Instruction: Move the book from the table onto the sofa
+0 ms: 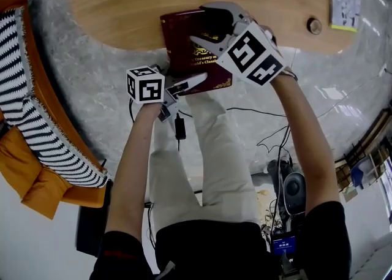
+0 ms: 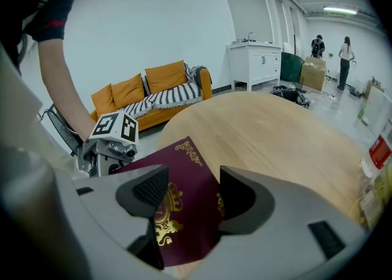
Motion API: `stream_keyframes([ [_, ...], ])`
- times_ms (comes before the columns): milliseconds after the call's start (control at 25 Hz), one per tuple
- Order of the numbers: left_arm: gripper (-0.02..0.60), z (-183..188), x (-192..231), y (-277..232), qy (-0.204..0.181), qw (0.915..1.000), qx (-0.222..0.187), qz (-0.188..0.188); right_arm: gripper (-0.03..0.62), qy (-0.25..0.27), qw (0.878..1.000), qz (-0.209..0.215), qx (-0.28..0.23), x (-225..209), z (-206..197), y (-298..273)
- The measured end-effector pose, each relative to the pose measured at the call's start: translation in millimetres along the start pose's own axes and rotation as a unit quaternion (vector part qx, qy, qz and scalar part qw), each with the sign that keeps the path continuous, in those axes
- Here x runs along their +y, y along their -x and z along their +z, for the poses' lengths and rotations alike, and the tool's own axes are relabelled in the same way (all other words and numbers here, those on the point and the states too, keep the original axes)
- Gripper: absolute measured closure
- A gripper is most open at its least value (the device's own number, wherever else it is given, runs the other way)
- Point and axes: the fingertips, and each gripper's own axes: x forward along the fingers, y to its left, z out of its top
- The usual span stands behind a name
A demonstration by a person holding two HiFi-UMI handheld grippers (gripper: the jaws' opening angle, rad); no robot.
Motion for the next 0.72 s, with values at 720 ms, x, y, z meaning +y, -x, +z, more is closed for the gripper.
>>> stream_keyframes([
  [720, 0.337, 48, -67, 71, -0.055, 0.9944, -0.068, 0.061, 0.412, -0.045, 0.997, -0.039, -0.050, 19, 65, 69],
])
